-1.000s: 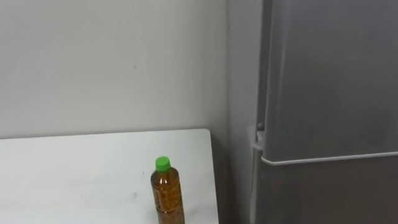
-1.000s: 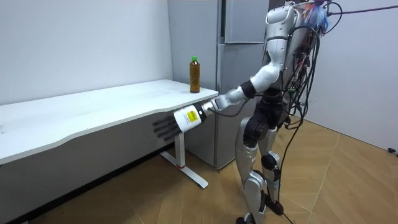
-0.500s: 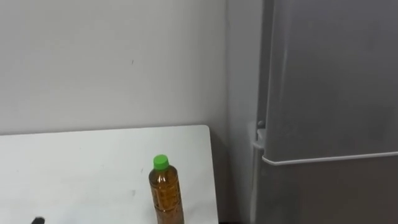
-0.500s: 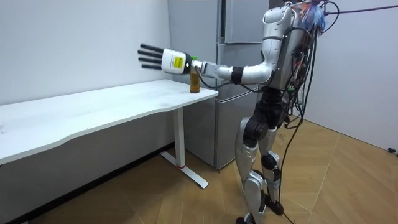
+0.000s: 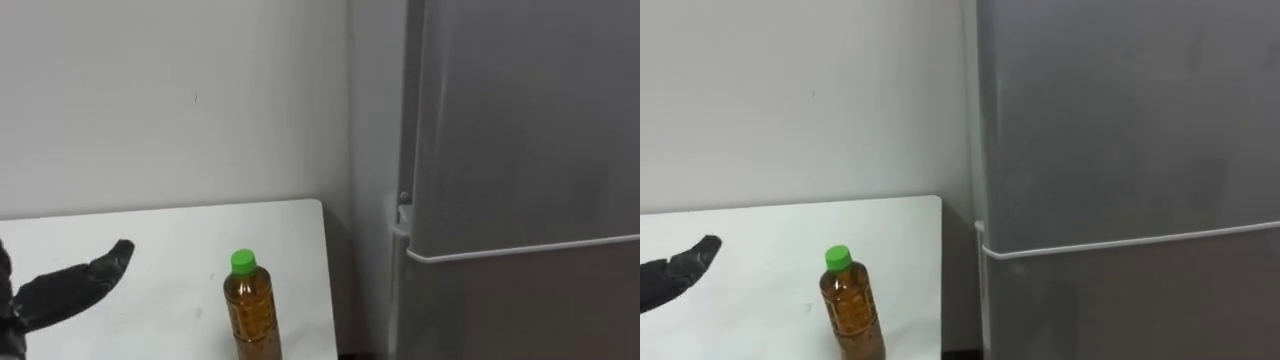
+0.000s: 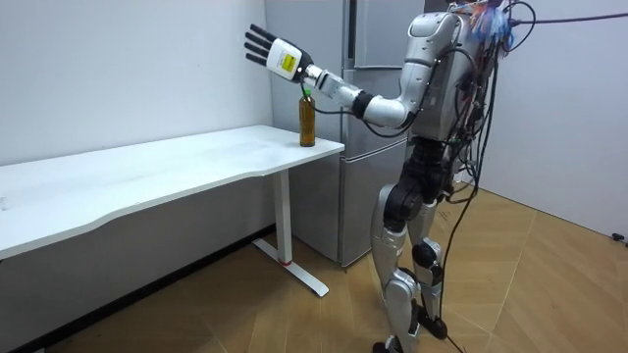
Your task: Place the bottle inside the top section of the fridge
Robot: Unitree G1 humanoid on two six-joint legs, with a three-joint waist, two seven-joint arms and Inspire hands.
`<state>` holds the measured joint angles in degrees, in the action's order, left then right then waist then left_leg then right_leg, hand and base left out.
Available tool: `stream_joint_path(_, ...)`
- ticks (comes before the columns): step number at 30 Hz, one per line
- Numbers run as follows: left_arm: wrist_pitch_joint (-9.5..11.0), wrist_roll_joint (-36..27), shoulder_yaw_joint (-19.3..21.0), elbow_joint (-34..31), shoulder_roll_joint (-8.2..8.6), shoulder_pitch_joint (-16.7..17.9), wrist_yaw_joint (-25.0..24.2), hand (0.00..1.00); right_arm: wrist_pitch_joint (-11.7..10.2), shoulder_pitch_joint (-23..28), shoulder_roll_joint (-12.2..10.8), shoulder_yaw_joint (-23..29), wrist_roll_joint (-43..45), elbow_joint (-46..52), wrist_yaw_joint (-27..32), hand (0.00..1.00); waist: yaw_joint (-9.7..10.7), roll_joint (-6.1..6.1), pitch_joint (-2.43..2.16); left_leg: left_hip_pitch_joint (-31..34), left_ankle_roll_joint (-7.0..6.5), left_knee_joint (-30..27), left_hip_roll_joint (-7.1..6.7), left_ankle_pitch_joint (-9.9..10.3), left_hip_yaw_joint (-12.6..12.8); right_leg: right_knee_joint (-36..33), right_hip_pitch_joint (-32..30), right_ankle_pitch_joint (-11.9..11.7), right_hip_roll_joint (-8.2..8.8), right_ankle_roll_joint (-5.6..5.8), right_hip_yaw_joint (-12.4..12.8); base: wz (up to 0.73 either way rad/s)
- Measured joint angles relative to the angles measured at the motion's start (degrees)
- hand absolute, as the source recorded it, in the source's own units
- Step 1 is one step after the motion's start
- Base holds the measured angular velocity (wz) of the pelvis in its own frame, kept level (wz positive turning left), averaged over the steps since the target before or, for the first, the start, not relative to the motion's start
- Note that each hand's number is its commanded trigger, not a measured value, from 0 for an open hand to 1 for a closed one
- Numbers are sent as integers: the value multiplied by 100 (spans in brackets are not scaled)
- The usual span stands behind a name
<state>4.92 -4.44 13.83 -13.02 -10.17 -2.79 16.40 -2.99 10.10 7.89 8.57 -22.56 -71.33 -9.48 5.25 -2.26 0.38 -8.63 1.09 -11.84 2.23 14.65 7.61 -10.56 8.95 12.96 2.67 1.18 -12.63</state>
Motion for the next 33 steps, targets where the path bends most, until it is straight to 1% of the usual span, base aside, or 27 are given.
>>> stream_joint_path(4, 0, 1, -298, -100, 19, -356, -213, 0, -2, -103, -25, 2, 1, -45, 12, 0, 169, -10, 4, 4, 0, 3, 3, 0, 9, -4, 1, -2, -3, -1, -3, 0)
stream_joint_path(7, 0, -1, -523, -156, 22, -452, -344, 0, 1, -171, -27, 1, 15, -48, 11, 0, 282, -38, 16, 6, 0, 8, 3, 0, 21, -6, -8, -4, -5, -2, 17, -3)
stream_joint_path(10, 0, -53, -679, -160, 24, -459, -504, 0, -2, -236, -29, -6, 15, -78, 6, 0, 373, -50, 19, 6, 0, 14, 6, -2, 32, -14, -54, -4, -10, -2, 45, -6)
stream_joint_path(11, 0, -70, -708, -160, 24, -461, -545, 0, -2, -244, -29, -18, 8, -100, 5, 0, 388, -49, 19, 8, 0, 16, 8, -2, 35, -17, -63, -4, -13, -3, 56, -8)
stream_joint_path(14, -24, -382, -879, -164, 24, -496, -784, 0, 2, -345, -15, -77, -27, -217, 5, 0, 398, -36, 24, 34, 0, 19, 9, -2, 25, -18, -89, -8, -17, -7, 102, -6)
stream_joint_path(16, -124, -634, -1016, -164, 24, -607, -1027, 0, 43, -374, -15, -116, -157, -253, 5, 0, 394, -9, 41, 39, 0, 21, 9, -2, 43, -16, -97, -14, -18, -5, 122, 0)
stream_joint_path(17, -138, -675, -1032, -164, 24, -621, -1080, 0, 61, -374, -15, -117, -172, -256, 5, 0, 394, -6, 41, 38, 0, 21, 9, -2, 46, -15, -101, -15, -18, -4, 128, -3)
stream_joint_path(20, -276, -909, -1093, -169, 25, -679, -1283, 0, 83, -390, -10, -179, -239, -257, 12, 0, 398, -6, 38, 36, 0, 22, 9, -2, 55, -14, -120, -16, -19, -2, 139, -5)
stream_joint_path(22, -414, -1032, -1173, -169, 24, -829, -1364, 0, 176, -416, 8, -213, -233, -257, 17, 0, 402, 8, 22, 58, 0, 26, 10, -2, 47, -15, -152, -21, -25, -4, 155, -4)
stream_joint_path(24, -484, -1149, -1230, -169, 30, -935, -1445, 0, 238, -449, 43, -255, -205, -261, 20, 0, 415, 10, 16, 56, -1, 52, 10, -2, 39, -11, -144, -30, -28, -4, 163, 0)
stream_joint_path(28, -570, -1186, -1429, -168, 51, -1133, -1629, 0, 306, -503, 75, -363, -175, -247, 33, 0, 413, 20, 16, 29, -1, 68, 9, -2, 40, -2, -100, -43, -29, 6, 164, 0)
stream_joint_path(33, -657, -1346, -1551, -171, 50, -1164, -1797, 0, 310, -523, 91, -410, -177, -240, 55, 0, 415, 13, 11, 21, -1, 93, 9, -2, 25, 12, -95, -44, -34, 8, 180, 0)
